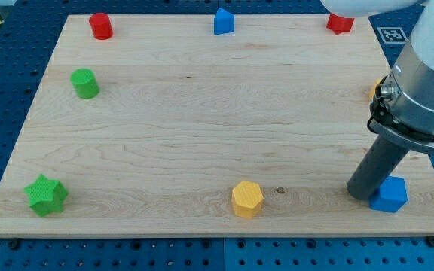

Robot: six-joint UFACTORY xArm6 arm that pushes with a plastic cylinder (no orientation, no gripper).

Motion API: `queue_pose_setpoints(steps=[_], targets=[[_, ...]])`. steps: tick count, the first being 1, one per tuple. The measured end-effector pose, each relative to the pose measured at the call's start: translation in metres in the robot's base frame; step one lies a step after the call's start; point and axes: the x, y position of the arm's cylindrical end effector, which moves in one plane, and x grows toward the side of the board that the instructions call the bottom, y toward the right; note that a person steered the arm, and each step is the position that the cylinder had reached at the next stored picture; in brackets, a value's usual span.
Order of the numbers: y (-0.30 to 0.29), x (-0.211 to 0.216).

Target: Place the blue cube to the bottom center

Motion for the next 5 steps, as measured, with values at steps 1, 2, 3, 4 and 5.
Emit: queue_pose_setpoints(steps=[1, 2, 3, 4, 5], targets=[[0.001, 0.0], [0.003, 0.001], [0.006, 0.001], [0.006, -0.016], [-0.002, -0.052]])
